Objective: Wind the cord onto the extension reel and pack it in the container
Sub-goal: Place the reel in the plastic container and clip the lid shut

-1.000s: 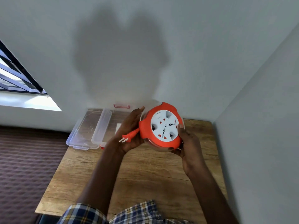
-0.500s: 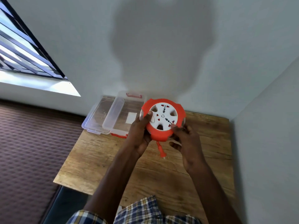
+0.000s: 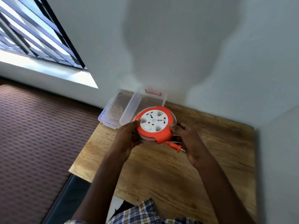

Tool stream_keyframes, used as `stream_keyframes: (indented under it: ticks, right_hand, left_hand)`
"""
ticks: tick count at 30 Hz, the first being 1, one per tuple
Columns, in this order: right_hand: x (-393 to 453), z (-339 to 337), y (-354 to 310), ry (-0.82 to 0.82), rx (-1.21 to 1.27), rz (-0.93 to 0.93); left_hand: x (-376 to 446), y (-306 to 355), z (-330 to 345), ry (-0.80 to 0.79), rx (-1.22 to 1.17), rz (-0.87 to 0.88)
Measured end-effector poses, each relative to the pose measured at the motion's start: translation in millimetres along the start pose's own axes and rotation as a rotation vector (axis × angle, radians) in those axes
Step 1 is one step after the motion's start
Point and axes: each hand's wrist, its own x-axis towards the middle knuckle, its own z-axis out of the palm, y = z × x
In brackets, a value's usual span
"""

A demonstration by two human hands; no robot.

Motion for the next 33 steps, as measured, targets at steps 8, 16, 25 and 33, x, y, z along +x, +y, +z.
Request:
stream_keyframes:
  ticks: [8,16,25,33]
  right_hand:
    - [57.0,78.2,-31.1,0.089,0.548,0.010]
    - [112.8,119.7,-17.7,0.656,0.010,-0.040]
    - [143.7,126.7,-11.8,0.638,-0.697,-0.089]
    - [154.4,139.6,-5.5,0.553,-1.180,0.022]
  left_hand:
    - [39.8,31.7,9.6,-0.056,-0.587,-0.135]
    - [71.2,43.9,-25.9,-0.344,0.146,-0.465]
    - [134.6,64.7,-66.6,0.258,0.751,0.436]
    - [156.5,20.2,-58.6,0.016,0.912,0.512]
